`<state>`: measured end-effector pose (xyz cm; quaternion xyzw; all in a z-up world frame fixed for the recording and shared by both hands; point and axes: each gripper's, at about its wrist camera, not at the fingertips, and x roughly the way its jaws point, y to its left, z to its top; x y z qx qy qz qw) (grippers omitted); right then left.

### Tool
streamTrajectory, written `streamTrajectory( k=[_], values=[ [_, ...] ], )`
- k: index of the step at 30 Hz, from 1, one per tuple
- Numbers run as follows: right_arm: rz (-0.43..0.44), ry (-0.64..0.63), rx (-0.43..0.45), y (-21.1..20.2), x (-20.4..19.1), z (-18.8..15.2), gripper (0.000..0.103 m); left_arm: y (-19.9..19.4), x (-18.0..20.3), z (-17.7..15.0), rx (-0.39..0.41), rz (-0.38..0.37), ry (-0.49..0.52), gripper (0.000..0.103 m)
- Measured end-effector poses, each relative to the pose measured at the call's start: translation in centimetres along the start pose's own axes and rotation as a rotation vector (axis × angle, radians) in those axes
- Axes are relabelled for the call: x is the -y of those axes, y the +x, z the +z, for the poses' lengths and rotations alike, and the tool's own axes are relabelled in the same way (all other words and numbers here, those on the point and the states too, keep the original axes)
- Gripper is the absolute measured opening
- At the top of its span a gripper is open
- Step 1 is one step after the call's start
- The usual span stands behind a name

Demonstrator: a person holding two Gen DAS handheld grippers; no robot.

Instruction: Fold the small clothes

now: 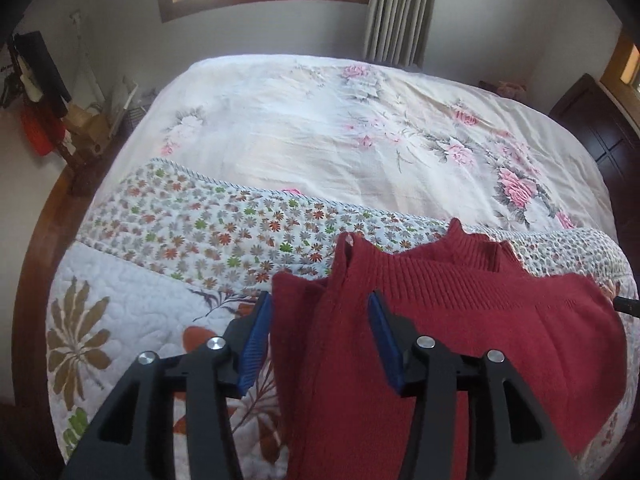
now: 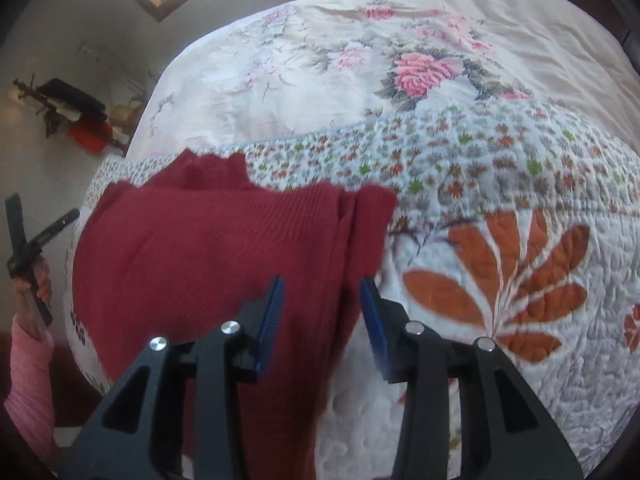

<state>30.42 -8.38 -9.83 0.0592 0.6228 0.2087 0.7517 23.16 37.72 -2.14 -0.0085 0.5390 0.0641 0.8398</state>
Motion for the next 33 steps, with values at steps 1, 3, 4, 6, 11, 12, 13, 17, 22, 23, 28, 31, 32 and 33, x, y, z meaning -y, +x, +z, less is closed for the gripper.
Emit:
streamTrajectory(
  k=[1, 3, 4, 6, 11, 12, 13, 17, 22, 23, 28, 31, 32, 33],
  values=[
    [0.010, 0.004, -0.026, -0.2, -0.3, -1.3, 0.041, -0.9, 0.5, -0.8, 0.010, -0.002, 0.031, 0.051],
    [0.037, 0.010, -0.041, -0.1, -0.6, -3.2, 0.037, -1.6, 1.5, -2.2, 0.022, 0.011, 0.076, 0.051],
    [0.040, 0.013, -0.038, 0.0, -0.6, -3.6, 0.033, -1.6, 1.8, -2.8, 0.019, 0.006, 0.088, 0.051],
    [0.052, 0.024, -0.017, 0.2, -0.4, -4.1, 0.031, -0.3, 2.6, -4.0, -0.017, 0.015, 0.112, 0.051],
    [0.054, 0.051, -0.014, 1.0, 0.0, -4.2, 0.029, 3.0, 3.0, -5.2, -0.056, 0.112, 0.135, 0.057],
    [0.049, 0.046, -0.010, 0.9, 0.0, -4.2, 0.029, 3.0, 2.9, -5.1, -0.060, 0.109, 0.128, 0.057],
    [0.047, 0.046, -0.009, 0.9, 0.0, -4.2, 0.029, 3.0, 2.8, -5.0, -0.068, 0.101, 0.117, 0.057],
    [0.051, 0.066, -0.013, 0.7, 0.2, -4.1, 0.029, 2.6, 2.1, -4.9, -0.082, 0.070, 0.082, 0.057],
    [0.016, 0.046, 0.025, -0.8, -0.5, -4.3, 0.034, 0.8, 1.8, -5.3, -0.071, 0.054, 0.056, 0.055],
    [0.013, 0.039, 0.031, -1.2, -0.7, -4.4, 0.034, 0.2, 2.1, -5.4, -0.057, 0.049, 0.054, 0.055],
    [0.025, 0.049, -0.010, -1.8, -0.6, -5.9, 0.019, -3.1, 3.9, -6.1, 0.006, -0.012, 0.096, 0.055],
    [0.047, 0.053, 0.000, -1.7, -0.2, -6.7, 0.012, -3.2, 5.1, -6.9, -0.007, -0.044, 0.130, 0.055],
    [0.065, 0.076, 0.004, -1.7, 0.2, -6.8, 0.010, -2.8, 5.4, -7.2, -0.016, -0.042, 0.142, 0.056],
    [0.087, 0.101, 0.006, -1.7, 0.8, -7.0, 0.010, -2.2, 5.7, -7.6, -0.029, -0.028, 0.158, 0.056]
  ],
)
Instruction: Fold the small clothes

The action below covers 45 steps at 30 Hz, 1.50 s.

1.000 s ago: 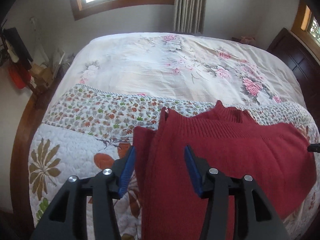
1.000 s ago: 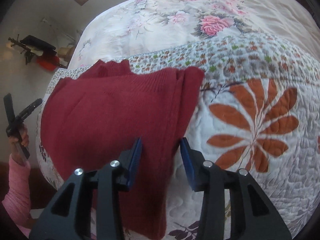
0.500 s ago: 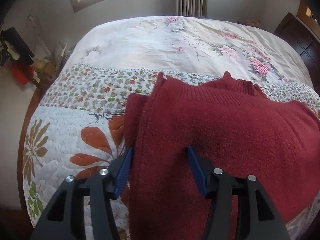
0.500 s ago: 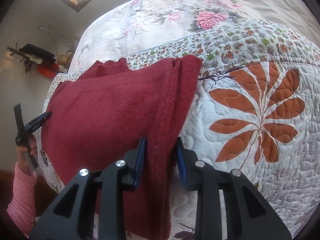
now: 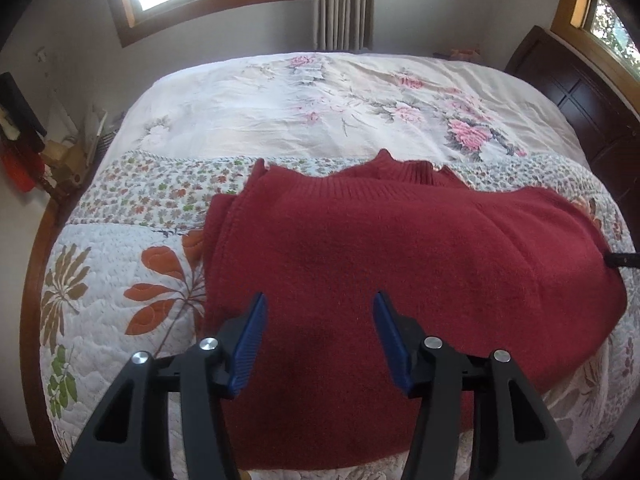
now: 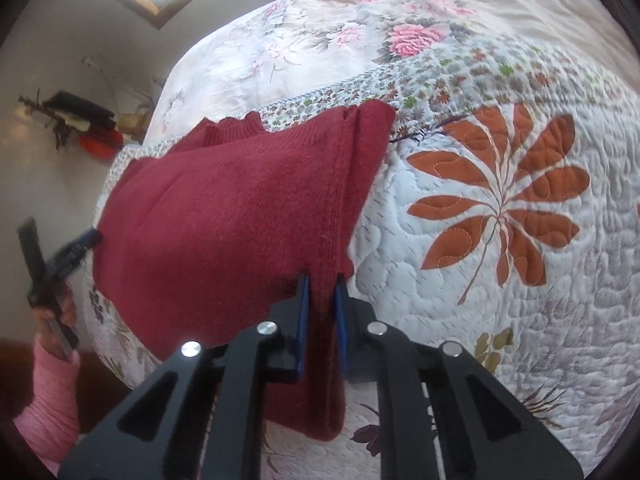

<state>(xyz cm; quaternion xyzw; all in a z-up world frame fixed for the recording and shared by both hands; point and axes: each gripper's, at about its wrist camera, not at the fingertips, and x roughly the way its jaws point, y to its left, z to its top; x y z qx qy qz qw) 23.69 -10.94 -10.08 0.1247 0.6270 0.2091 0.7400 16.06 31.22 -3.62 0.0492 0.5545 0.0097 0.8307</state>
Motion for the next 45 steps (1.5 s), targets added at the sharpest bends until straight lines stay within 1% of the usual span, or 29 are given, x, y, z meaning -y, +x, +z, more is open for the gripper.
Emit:
streamTrajectory(
  k=[1, 3, 5, 7, 9, 10, 11, 13, 15, 16, 17, 19, 20, 21, 23, 26, 28, 30, 32, 35, 37, 38, 40, 41, 43, 44, 45],
  values=[
    [0.006, 0.011, -0.003, 0.1, 0.3, -0.2, 0.010, 0.7, 0.2, -0.4, -0.019, 0.019, 0.008, 0.055],
    [0.011, 0.024, -0.013, 0.8, 0.8, -0.4, 0.010, 2.0, 0.1, -1.1, -0.053, 0.023, -0.007, 0.056],
    [0.005, 0.030, -0.027, 1.6, 1.1, -0.7, 0.011, 2.4, -0.1, -1.7, -0.036, 0.025, -0.010, 0.056],
    [0.001, 0.022, -0.019, 1.4, 0.9, -0.7, 0.013, 2.1, 0.0, -1.9, -0.029, 0.028, -0.015, 0.055],
    [-0.023, -0.011, 0.005, 0.5, 0.1, -0.7, 0.021, 1.5, -0.1, -1.7, -0.037, 0.016, -0.022, 0.055],
    [-0.034, -0.018, 0.018, 0.0, -0.1, -0.7, 0.028, 0.9, -0.4, -1.6, -0.039, 0.004, -0.030, 0.056],
    [-0.035, -0.025, 0.029, -0.5, -0.4, -0.6, 0.036, 0.1, -0.8, -1.5, -0.032, -0.011, -0.044, 0.057],
    [-0.016, -0.031, 0.051, -1.6, -0.6, -0.6, 0.038, -1.7, -2.4, -1.4, -0.004, -0.024, -0.082, 0.075],
    [0.009, -0.020, 0.057, -2.2, -0.3, -0.3, 0.040, -2.7, -4.2, -1.1, 0.014, -0.008, -0.123, 0.078],
    [0.025, -0.007, 0.061, -2.4, 0.1, 0.1, 0.045, -2.9, -5.7, -1.0, 0.013, 0.000, -0.151, 0.078],
    [0.028, 0.003, 0.063, -2.4, 0.4, 0.4, 0.048, -2.8, -6.5, -0.9, 0.006, 0.008, -0.167, 0.078],
    [0.029, 0.022, 0.054, -2.0, 1.0, 1.1, 0.049, -1.9, -8.0, -0.8, -0.027, 0.010, -0.200, 0.077],
    [0.043, 0.031, 0.048, -1.8, 1.3, 1.3, 0.050, -1.4, -8.3, -0.8, -0.041, -0.007, -0.208, 0.077],
    [0.063, 0.044, 0.041, -1.6, 1.6, 1.6, 0.050, -0.7, -8.5, -0.7, -0.061, -0.040, -0.213, 0.077],
    [0.069, 0.058, 0.027, -0.9, 1.6, 2.0, 0.050, 0.2, -8.4, -0.6, -0.084, -0.076, -0.214, 0.077],
    [0.059, 0.054, 0.016, -0.2, 1.4, 2.1, 0.051, 1.5, -7.9, -0.4, -0.101, -0.061, -0.207, 0.077],
    [0.060, 0.045, 0.010, 0.0, 1.2, 2.0, 0.052, 2.3, -8.0, -0.3, -0.115, -0.068, -0.207, 0.077],
    [0.053, 0.040, 0.006, 0.2, 1.2, 2.0, 0.055, 3.0, -8.1, -0.2, -0.134, -0.075, -0.205, 0.077],
    [0.056, 0.038, -0.004, 0.6, 1.2, 2.1, 0.056, 3.5, -8.0, -0.2, -0.143, -0.100, -0.204, 0.077],
    [0.053, 0.034, -0.018, 1.6, 1.1, 2.4, 0.059, 4.2, -7.7, 0.4, -0.158, -0.169, -0.208, 0.077],
    [0.077, 0.047, -0.025, 2.3, 1.2, 2.7, 0.060, 5.0, -7.5, 0.8, -0.174, -0.220, -0.220, 0.074],
    [0.093, 0.059, -0.029, 2.7, 1.3, 2.9, 0.062, 5.3, -7.4, 1.1, -0.177, -0.227, -0.223, 0.073],
    [0.105, 0.069, -0.033, 3.1, 1.3, 3.0, 0.061, 5.8, -7.0, 1.4, -0.181, -0.227, -0.215, 0.064],
    [0.127, 0.069, -0.030, 3.1, 1.2, 3.0, 0.053, 5.9, -6.8, 1.5, -0.182, -0.221, -0.211, 0.060],
    [0.219, 0.097, -0.048, 3.2, 1.2, 2.8, 0.041, 5.7, -6.5, 1.7, -0.176, -0.237, -0.205, 0.042],
    [0.237, 0.106, -0.051, 3.4, 1.2, 2.8, 0.040, 5.7, -6.6, 1.7, -0.176, -0.242, -0.208, 0.040],
    [0.231, 0.101, -0.052, 3.5, 1.2, 2.8, 0.038, 5.6, -6.6, 1.7, -0.174, -0.246, -0.215, 0.037]
  ],
)
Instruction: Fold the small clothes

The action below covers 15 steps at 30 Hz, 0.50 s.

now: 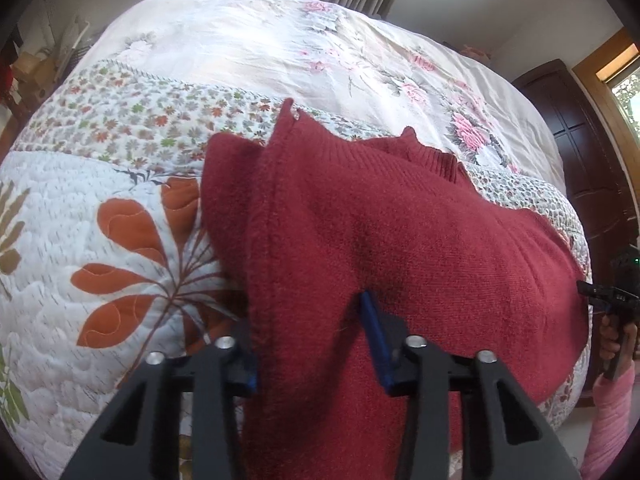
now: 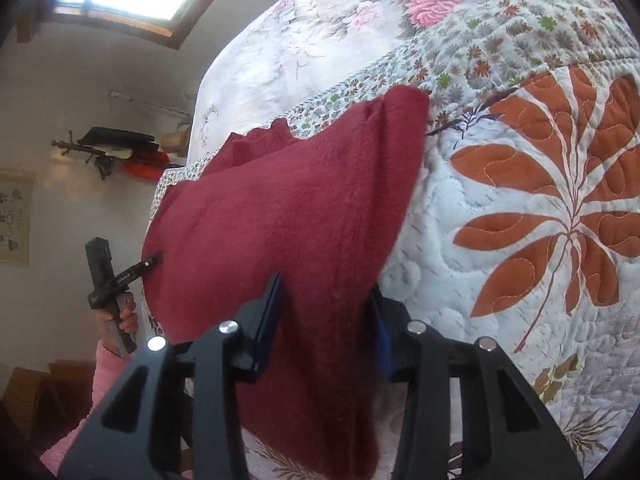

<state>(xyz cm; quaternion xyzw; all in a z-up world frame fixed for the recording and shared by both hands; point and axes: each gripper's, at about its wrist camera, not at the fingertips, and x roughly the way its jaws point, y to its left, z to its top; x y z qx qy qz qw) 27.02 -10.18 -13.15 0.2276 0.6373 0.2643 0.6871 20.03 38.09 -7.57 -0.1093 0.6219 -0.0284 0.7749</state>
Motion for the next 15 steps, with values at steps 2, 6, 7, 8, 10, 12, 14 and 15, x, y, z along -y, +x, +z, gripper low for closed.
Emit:
streamTrajectory(
  k=[2, 6, 7, 8, 10, 12, 14, 15],
  values=[
    [-0.012, -0.008, 0.001, 0.3, -0.1, 0.0, 0.028, 0.1, -0.3, 0.1, 0.000, -0.008, -0.018, 0.032],
    [-0.021, -0.034, 0.033, -0.9, -1.2, -0.2, 0.021, -0.6, -0.1, -0.1, 0.015, -0.019, -0.038, 0.023],
    [-0.017, -0.041, 0.050, -1.6, -1.6, -0.3, 0.019, -0.9, 0.0, -0.2, 0.020, -0.020, -0.036, 0.022],
    [-0.008, -0.042, 0.059, -2.3, -1.8, -0.3, 0.018, -1.5, 0.3, -0.4, 0.026, -0.024, -0.034, 0.022],
    [0.018, -0.044, 0.072, -3.9, -2.3, -0.6, 0.017, -2.6, 0.6, -0.9, 0.029, -0.048, -0.040, 0.021],
    [0.045, -0.062, 0.089, -6.1, -2.8, -1.0, 0.016, -4.1, 1.2, -1.3, 0.037, -0.097, -0.045, 0.021],
    [0.051, -0.079, 0.106, -7.9, -3.3, -1.1, 0.016, -5.4, 2.0, -1.6, 0.045, -0.135, -0.031, 0.021],
    [0.038, -0.086, 0.116, -8.9, -3.4, -1.2, 0.016, -5.8, 2.4, -1.7, 0.041, -0.156, -0.023, 0.021]
  ],
)
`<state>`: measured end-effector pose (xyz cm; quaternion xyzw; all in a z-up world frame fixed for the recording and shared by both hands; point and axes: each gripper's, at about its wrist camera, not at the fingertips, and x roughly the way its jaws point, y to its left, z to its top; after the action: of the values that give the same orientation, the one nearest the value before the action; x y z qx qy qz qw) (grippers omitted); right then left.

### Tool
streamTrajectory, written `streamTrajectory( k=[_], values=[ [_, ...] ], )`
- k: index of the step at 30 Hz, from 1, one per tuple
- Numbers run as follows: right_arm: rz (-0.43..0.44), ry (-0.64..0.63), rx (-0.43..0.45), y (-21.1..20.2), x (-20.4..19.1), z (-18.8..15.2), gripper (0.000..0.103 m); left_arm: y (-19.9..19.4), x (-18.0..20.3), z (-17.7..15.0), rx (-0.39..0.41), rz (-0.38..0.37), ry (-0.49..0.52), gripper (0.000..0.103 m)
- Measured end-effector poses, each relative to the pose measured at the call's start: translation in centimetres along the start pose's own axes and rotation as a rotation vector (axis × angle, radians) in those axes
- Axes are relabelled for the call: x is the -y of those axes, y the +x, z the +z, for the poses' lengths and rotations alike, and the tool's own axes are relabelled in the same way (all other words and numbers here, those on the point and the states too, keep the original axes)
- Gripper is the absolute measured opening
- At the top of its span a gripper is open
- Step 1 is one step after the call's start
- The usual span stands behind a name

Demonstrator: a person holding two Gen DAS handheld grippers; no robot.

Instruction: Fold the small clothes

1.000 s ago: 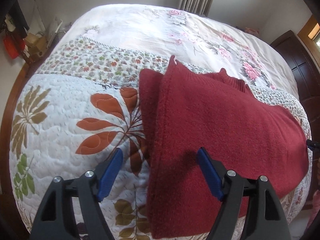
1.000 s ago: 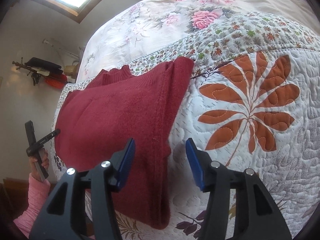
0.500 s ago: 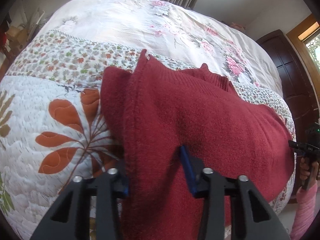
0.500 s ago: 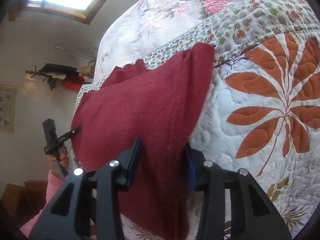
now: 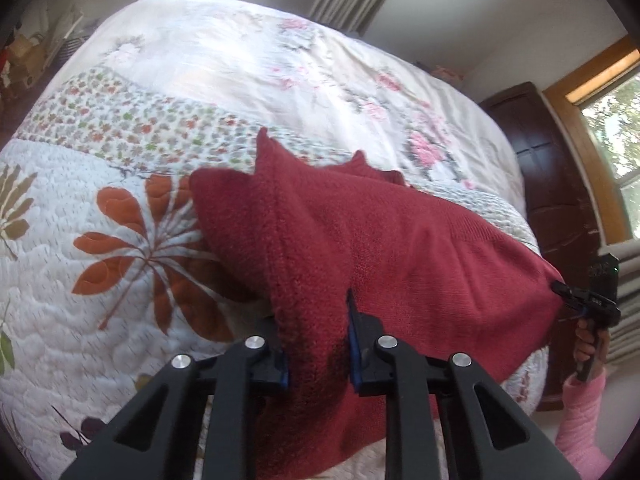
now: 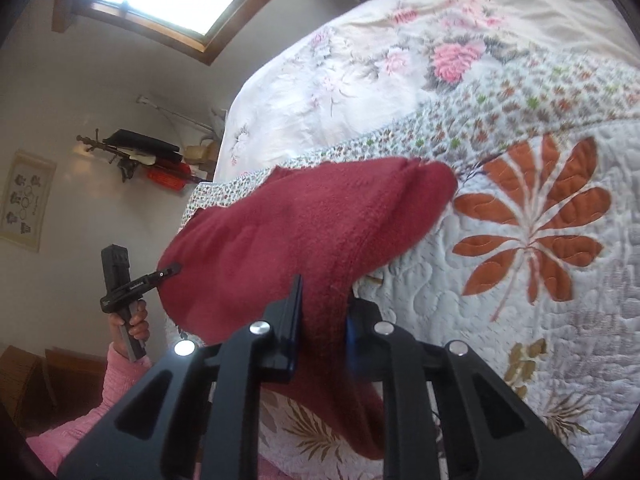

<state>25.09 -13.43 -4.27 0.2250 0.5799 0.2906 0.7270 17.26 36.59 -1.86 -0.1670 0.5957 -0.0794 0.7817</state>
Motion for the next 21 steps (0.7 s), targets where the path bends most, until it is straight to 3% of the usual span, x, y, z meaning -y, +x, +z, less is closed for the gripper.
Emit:
streamTrajectory(
  k=[3, 5, 8, 9, 12, 16, 19, 21],
  values=[
    [-0.042, 0.005, -0.004, -1.2, 0.6, 0.0, 0.017, 0.0, 1.2, -0.5, -0.029, -0.048, 0.011, 0.020],
    [-0.084, 0.040, -0.066, 0.2, 2.3, -0.4, 0.017, 1.4, 1.4, -0.6, -0.060, 0.011, 0.040, 0.020],
    [-0.124, 0.087, -0.113, 2.4, 4.5, -1.4, 0.019, 5.4, -0.1, -1.7, -0.191, 0.080, 0.003, 0.022],
    [-0.123, 0.102, -0.116, 2.9, 5.2, -1.7, 0.019, 5.9, -0.3, -2.0, -0.189, 0.091, 0.005, 0.024],
    [-0.119, 0.120, -0.105, 3.5, 6.2, -2.5, 0.024, 4.9, 0.7, -2.5, -0.130, 0.126, 0.046, 0.029],
    [-0.129, 0.095, -0.075, 2.3, 5.9, -3.3, 0.043, 2.6, 3.2, -2.5, -0.053, 0.265, 0.138, 0.031],
    [-0.123, 0.077, -0.073, 1.3, 5.8, -4.1, 0.047, -0.3, 5.7, -2.6, 0.081, 0.372, 0.224, 0.031],
    [-0.108, 0.083, -0.079, 1.0, 6.2, -4.6, 0.050, -1.5, 6.7, -2.4, 0.128, 0.345, 0.241, 0.033]
  ],
)
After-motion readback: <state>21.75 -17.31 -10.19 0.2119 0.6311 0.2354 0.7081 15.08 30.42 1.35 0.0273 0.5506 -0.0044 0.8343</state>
